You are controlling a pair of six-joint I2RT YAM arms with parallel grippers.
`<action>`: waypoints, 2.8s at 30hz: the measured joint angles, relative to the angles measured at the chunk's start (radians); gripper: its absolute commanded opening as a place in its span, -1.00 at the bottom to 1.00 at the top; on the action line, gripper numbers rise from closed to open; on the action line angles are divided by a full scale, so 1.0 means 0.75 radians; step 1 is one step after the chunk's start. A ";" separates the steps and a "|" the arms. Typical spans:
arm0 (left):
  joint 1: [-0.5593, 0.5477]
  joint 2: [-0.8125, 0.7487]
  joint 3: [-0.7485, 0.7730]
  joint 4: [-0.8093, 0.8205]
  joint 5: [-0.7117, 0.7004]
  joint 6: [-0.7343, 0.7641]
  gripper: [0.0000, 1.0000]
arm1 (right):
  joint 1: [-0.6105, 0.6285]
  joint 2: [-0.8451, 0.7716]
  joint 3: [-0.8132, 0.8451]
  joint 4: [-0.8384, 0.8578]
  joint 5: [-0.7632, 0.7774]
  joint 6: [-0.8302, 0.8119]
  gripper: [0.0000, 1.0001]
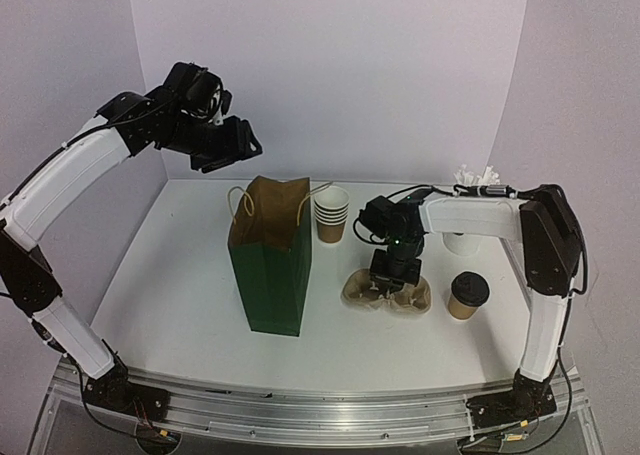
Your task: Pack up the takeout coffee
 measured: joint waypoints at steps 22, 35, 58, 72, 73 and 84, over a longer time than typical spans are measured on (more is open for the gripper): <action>0.145 -0.002 0.078 -0.257 0.364 0.102 0.52 | 0.000 -0.076 1.383 -0.558 0.049 -0.930 -1.00; 0.145 -0.076 -0.198 -0.228 0.402 0.100 0.72 | 0.003 0.031 1.537 -0.392 -0.119 -1.236 -1.00; 0.130 -0.041 -0.127 -0.214 0.452 0.149 0.43 | 0.005 0.129 1.580 -0.203 -0.302 -1.343 -1.00; 0.122 0.089 -0.093 -0.325 0.426 0.214 -0.90 | 0.006 0.164 1.582 -0.194 -0.390 -1.392 -1.00; 0.122 0.093 -0.082 -0.325 0.429 0.211 -0.95 | 0.007 0.164 1.582 -0.193 -0.397 -1.396 -1.00; 0.122 0.151 0.042 -0.337 0.446 0.195 -1.00 | 0.072 0.170 1.589 -0.134 -0.499 -1.402 -1.00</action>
